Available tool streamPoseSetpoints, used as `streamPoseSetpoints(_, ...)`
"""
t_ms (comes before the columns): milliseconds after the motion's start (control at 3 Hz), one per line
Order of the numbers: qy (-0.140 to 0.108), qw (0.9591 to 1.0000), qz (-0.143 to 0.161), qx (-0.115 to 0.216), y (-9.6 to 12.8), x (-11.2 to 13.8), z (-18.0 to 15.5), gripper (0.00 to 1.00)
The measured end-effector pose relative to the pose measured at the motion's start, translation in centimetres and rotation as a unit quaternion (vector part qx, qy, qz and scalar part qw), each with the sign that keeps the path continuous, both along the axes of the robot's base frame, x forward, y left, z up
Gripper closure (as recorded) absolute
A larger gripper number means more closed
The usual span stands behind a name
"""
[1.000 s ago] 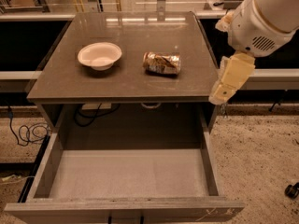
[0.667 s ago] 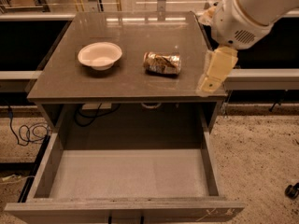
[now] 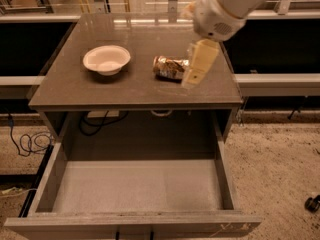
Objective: Place orange can into top drawer
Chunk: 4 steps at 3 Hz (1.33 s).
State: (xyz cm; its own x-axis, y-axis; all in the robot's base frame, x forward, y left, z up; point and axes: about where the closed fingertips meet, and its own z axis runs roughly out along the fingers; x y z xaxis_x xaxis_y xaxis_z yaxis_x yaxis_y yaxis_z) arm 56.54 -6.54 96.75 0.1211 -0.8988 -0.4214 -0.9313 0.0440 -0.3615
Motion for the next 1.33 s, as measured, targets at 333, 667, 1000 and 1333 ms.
streamPoseSetpoints(333, 0.016, 0.9998, 0.006, 0.003, 0.7, 2.1, -2.0, 0.00)
streamPoseSetpoints(667, 0.032, 0.9995, 0.003, 0.001, 0.9, 3.9, -4.2, 0.00)
streamPoseSetpoints(1000, 0.036, 0.9993, -0.003, -0.006, 1.1, 5.8, -5.7, 0.00)
streamPoseSetpoints(1333, 0.033, 0.9993, -0.009, -0.015, 1.2, 7.4, -6.7, 0.00)
